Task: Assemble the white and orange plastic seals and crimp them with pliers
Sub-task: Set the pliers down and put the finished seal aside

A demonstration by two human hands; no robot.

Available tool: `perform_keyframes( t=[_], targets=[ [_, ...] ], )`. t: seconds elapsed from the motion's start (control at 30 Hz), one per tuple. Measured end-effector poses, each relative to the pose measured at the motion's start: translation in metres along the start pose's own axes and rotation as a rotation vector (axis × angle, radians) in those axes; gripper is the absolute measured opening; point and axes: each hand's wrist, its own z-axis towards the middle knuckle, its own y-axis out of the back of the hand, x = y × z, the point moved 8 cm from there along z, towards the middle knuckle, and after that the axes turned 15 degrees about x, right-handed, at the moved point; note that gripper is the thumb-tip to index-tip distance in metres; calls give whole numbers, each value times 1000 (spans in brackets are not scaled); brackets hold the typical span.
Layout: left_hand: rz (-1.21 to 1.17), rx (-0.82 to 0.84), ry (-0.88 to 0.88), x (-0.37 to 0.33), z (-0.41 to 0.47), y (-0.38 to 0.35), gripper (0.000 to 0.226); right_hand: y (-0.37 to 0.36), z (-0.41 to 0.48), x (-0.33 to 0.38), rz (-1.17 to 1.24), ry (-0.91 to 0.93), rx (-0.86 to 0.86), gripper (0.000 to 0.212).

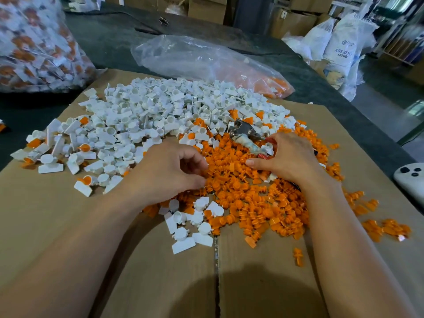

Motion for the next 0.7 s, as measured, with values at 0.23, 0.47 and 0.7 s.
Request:
perform_keyframes(
  t=[0.23,0.47,0.7],
  targets=[
    [209,93,0,-3,0,-7,20,-3,-1,-2,34,-12,60,110],
    [300,45,3,-1,4,-7,9,27,-21,10,304,129,-201,67],
    [20,-177,-56,-6,-3,11,11,11,-48,84,289,546,74,19]
  ],
)
